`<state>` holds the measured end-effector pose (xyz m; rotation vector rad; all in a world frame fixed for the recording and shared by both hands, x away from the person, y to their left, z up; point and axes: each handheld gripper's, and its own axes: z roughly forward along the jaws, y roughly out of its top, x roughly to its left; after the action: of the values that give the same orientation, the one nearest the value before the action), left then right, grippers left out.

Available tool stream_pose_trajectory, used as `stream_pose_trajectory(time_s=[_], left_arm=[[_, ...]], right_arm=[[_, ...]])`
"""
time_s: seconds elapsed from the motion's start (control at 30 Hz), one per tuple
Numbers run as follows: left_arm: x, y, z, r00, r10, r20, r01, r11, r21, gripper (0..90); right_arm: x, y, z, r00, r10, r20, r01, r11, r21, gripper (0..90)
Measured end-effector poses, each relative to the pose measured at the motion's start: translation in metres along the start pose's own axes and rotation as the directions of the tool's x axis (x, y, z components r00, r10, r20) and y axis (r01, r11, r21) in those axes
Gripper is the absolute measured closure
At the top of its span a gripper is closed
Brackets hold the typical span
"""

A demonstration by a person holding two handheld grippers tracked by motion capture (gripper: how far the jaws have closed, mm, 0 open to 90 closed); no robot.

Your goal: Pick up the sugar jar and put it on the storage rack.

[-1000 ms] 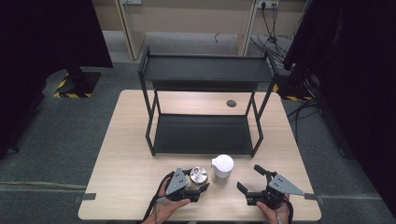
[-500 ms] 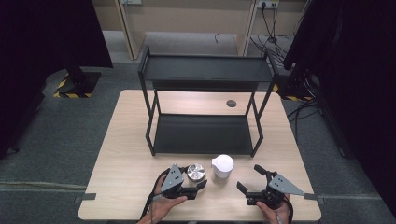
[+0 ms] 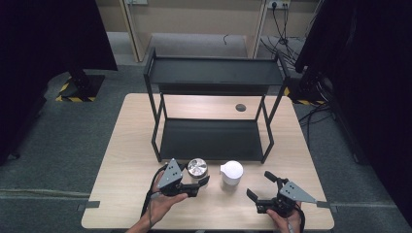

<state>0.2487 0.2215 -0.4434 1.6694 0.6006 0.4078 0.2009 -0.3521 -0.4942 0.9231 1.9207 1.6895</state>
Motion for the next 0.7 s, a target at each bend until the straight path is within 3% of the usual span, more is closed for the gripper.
stream_pose_trajectory(time_s=[0.33,0.7], left_arm=[[0.007,0.014,0.0,0.9999,-0.003,-0.011,0.003,1.0,-0.009,30.8],[0.018,0.04,-0.001,0.9999,-0.001,-0.012,0.0,0.9998,-0.02,30.8]], right_arm=[[0.0,0.0,0.0,1.0,0.001,0.0,-0.001,1.0,0.0,1.1],[-0.001,0.0,0.0,1.0,0.002,0.0,-0.002,1.0,0.0,1.1]])
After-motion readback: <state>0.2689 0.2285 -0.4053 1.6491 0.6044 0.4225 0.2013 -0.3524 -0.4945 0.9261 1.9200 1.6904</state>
